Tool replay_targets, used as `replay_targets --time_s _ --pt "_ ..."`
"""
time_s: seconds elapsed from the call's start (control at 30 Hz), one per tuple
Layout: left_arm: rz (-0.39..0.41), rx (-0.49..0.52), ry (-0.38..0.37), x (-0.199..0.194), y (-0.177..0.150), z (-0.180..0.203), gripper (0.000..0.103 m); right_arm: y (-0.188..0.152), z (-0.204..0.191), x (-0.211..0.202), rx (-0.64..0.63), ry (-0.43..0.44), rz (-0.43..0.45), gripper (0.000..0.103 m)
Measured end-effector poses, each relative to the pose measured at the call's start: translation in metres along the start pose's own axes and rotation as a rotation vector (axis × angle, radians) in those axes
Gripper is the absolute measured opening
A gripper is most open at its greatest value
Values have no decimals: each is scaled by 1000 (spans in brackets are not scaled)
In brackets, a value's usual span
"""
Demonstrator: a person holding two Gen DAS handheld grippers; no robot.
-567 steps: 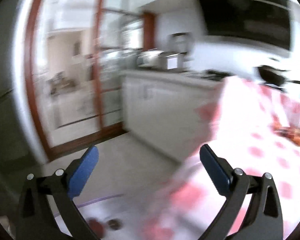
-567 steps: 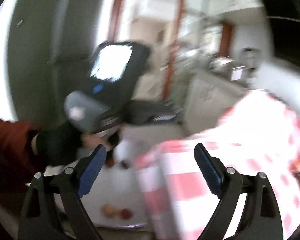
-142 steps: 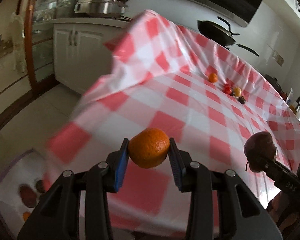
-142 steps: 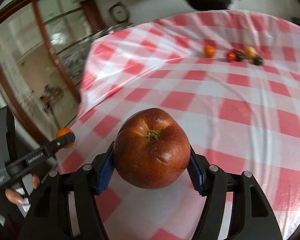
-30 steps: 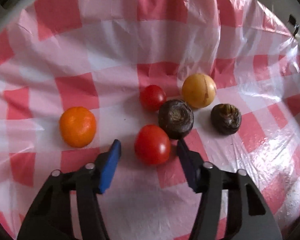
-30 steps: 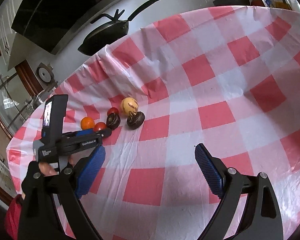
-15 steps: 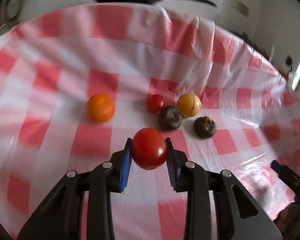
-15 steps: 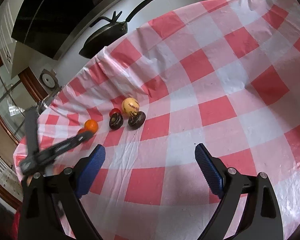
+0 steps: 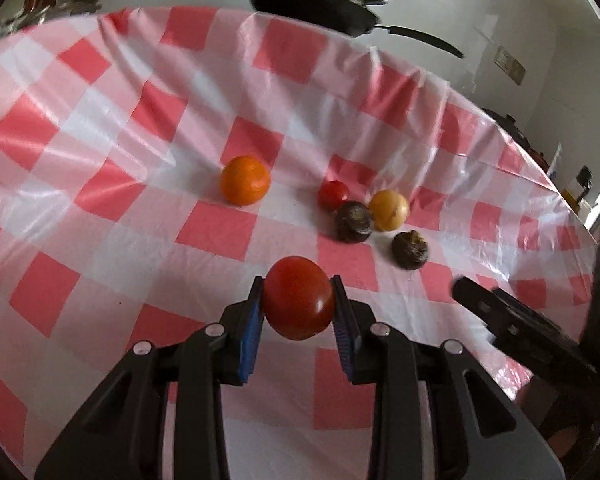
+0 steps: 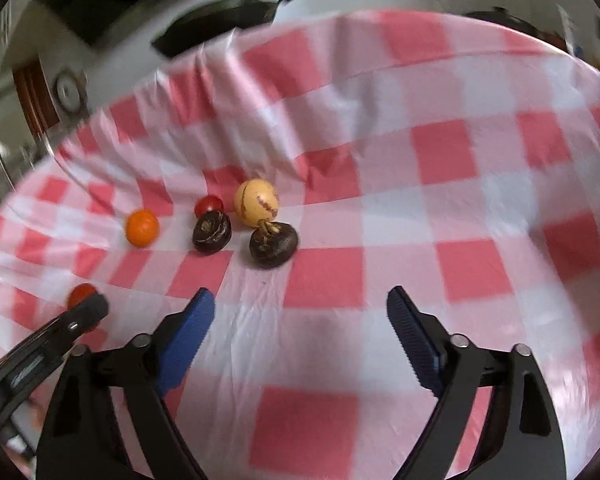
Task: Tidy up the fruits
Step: 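Grasp a dark mangosteen with the right tool while the left tool holds the tomato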
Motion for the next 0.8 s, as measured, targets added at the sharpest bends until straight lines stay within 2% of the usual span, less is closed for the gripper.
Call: replay_targets --time_s 0.17,0.27,0.4,0.5,0.63,0.8 --pt "-27 -59 -40 7 1 -8 32 17 -4 33 -24 -58 -56 69" --pt "-33 -50 -51 7 -1 -5 32 24 -3 48 -53 -99 -86 62" --pt "-27 -39 -49 5 -1 -3 32 21 -2 66 -63 -112 -143 54" --pt "-35 -40 -48 7 -2 -3 32 20 -1 64 -59 -100 -135 41" --pt "-35 -29 -46 7 -3 -1 32 11 1 47 -35 -59 -115 41" --pt "-28 -28 -45 5 -2 -2 32 -21 -9 -11 43 51 -21 41"
Point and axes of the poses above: each gripper's, at about its wrist camera, not at the fingertips, and x roughly the way its jaws point, z to its right, y to its top, the point moved 9 cm from there along x, roughly the way its jaws point, and after that the axes turned 12 degrees about y, right-handed, at the moved point
